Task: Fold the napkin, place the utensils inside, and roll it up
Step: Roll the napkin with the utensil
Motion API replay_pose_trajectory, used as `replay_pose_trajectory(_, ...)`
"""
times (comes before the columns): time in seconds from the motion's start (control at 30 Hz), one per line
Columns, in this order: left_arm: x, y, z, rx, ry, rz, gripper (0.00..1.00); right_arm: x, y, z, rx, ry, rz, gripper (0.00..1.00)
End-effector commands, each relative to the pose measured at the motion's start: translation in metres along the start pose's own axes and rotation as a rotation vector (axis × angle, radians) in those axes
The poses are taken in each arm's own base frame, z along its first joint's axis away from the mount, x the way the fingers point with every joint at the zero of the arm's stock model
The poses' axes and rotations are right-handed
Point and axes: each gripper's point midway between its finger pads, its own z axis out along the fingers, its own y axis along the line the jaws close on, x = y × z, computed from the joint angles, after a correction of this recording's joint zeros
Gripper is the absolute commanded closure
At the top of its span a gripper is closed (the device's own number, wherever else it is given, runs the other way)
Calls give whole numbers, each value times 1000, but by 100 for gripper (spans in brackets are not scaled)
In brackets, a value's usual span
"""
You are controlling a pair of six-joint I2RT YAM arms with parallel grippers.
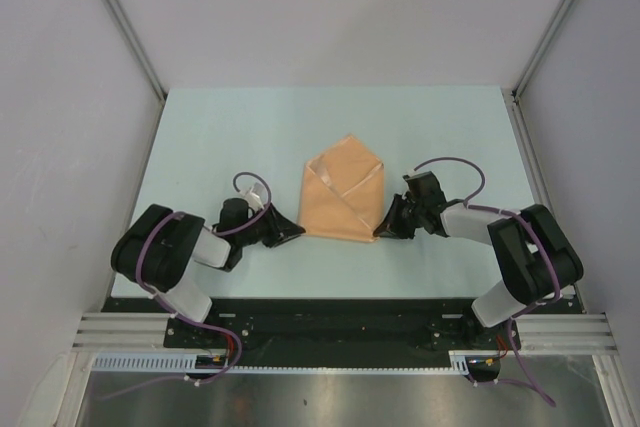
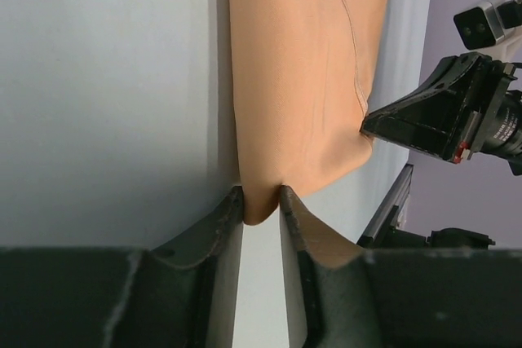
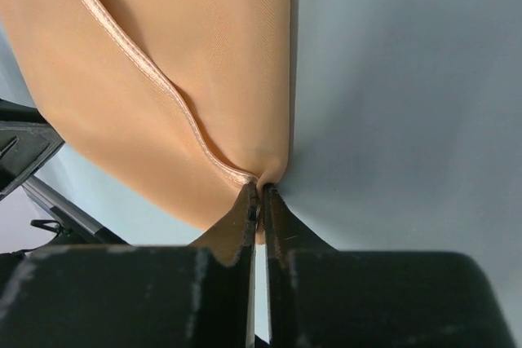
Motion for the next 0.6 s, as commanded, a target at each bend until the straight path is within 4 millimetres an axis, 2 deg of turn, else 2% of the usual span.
replay_pose_trajectory(0.0,-12,-10,9,13,-20,24,74,-1,-21,-9,112,-34,-56,86)
replay_pose_trajectory(0.03,-16,-14,11,20,-22,27,76,-3,-20,-13,113,-43,-74,72)
replay_pose_trajectory(0.13,-19,-20,13,32,-11,29,82,-19,-8,-33,115,-105,-161,48)
replay_pose_trajectory(0.2,-21,-26,14,41,-6,25,89,-33,8,-50,107,-172,-254,39)
replay_pose_trajectory(0.27,-21,-28,12,32,5,16,97,-46,24,-60,101,-244,-339,36)
replay_pose_trajectory(0.3,-25,-33,12,39,2,20,100,-42,37,-61,84,-258,-425,34)
replay_pose_trajectory(0.37,-26,-36,10,25,12,13,100,-49,56,-63,82,-325,-523,33)
replay_pose_trajectory(0.4,-29,-41,11,27,10,18,100,-36,73,-57,61,-318,-599,33)
replay_pose_trajectory(0.47,-28,-41,9,4,23,9,100,-40,91,-52,96,-376,-704,33)
replay_pose_trajectory(0.5,-33,-47,7,13,14,18,100,-38,100,-47,105,-383,-749,33)
replay_pose_trajectory(0.53,-31,-45,6,-2,20,9,100,-19,112,-33,100,-362,-836,33)
replay_pose_trajectory(0.57,-32,-46,6,-4,18,13,100,-20,116,-29,140,-396,-872,33)
